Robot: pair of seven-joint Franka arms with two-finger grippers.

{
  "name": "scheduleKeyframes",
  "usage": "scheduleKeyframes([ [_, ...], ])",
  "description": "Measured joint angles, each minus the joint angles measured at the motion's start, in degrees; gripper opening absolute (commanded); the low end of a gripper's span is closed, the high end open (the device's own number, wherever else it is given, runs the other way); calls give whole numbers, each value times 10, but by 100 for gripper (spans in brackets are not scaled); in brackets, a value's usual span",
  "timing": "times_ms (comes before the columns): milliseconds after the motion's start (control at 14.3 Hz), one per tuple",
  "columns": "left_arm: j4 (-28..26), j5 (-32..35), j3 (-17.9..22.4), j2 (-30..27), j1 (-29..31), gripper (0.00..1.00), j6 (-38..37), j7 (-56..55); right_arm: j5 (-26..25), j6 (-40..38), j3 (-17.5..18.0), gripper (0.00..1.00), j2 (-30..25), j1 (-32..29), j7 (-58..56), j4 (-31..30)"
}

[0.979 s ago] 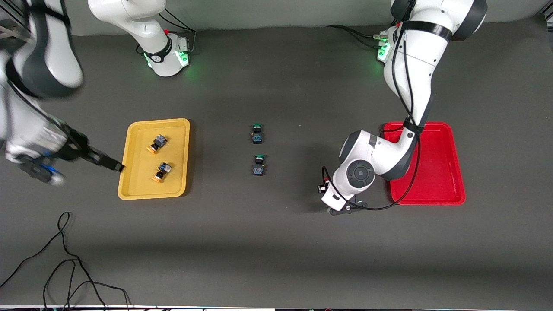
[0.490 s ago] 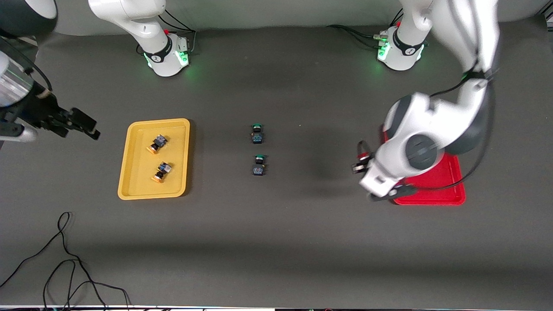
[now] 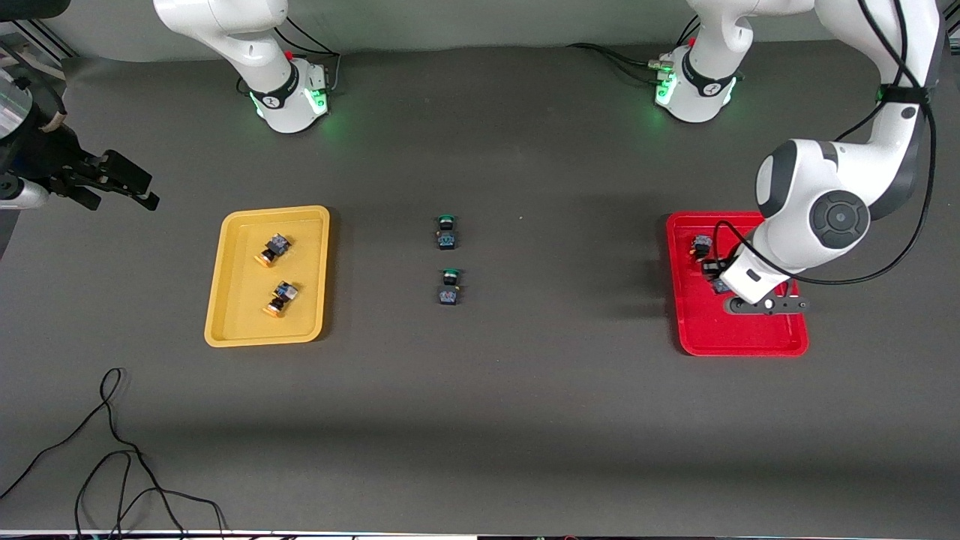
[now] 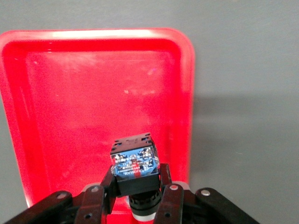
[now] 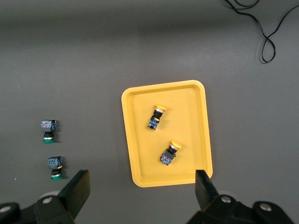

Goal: Place red and yellow buttons in trays

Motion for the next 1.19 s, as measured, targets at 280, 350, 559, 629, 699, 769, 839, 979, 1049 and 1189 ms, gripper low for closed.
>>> scheduleKeyframes([
  [280, -45, 13, 0, 29, 52, 0, 78, 73, 0, 0, 2, 100, 1, 1, 0, -1],
  [350, -46, 13, 1, 45, 69, 0, 97, 91, 0, 0, 1, 100, 1, 1, 0, 0],
  [559, -46, 14, 0, 88, 90, 100, 130, 108, 0, 0, 0, 100, 1, 1, 0, 0],
  [629, -45, 14, -2, 91, 90, 100, 131, 108, 0, 0, 0, 100, 1, 1, 0, 0],
  [699, -44, 14, -5, 90, 89, 100, 129, 108, 0, 0, 0, 100, 1, 1, 0, -1],
  [769, -41, 14, -8, 84, 89, 100, 122, 108, 0, 0, 0, 100, 1, 1, 0, -1],
  [839, -35, 14, -11, 73, 88, 100, 103, 107, 0, 0, 0, 100, 1, 1, 0, -1],
  [979, -22, 14, -18, 33, 87, 100, 48, 103, 0, 0, 0, 100, 4, 0, 0, -1],
  [1049, -14, 14, -25, 4, 87, 100, 9, 97, 0, 0, 0, 100, 6, 0, 0, -1],
  [1189, 11, 13, -41, -57, 84, 100, -87, 78, 0, 0, 0, 100, 8, 0, 0, -1],
])
